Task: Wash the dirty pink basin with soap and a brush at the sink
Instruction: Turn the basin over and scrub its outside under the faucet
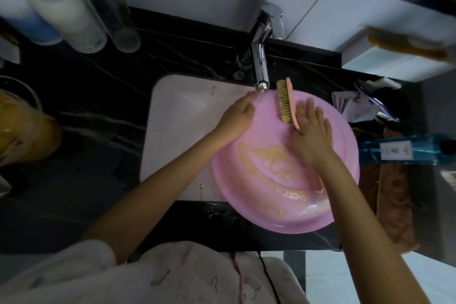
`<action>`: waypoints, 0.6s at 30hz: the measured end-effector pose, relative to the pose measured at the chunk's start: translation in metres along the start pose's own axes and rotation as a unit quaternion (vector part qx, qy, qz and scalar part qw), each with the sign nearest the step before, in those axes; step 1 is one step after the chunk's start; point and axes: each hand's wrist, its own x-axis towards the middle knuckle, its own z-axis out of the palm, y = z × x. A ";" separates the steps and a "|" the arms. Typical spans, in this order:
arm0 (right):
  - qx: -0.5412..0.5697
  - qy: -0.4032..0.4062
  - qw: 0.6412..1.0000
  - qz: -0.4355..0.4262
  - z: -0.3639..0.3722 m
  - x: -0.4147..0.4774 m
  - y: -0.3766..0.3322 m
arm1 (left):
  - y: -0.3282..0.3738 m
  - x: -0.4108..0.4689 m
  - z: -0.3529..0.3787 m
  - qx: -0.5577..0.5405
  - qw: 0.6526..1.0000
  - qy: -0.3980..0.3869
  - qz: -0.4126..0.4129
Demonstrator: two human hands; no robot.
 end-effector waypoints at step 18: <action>-0.003 0.020 1.000 -0.005 0.005 -0.004 -0.001 | -0.006 0.009 -0.010 -0.313 0.938 -0.050 -0.143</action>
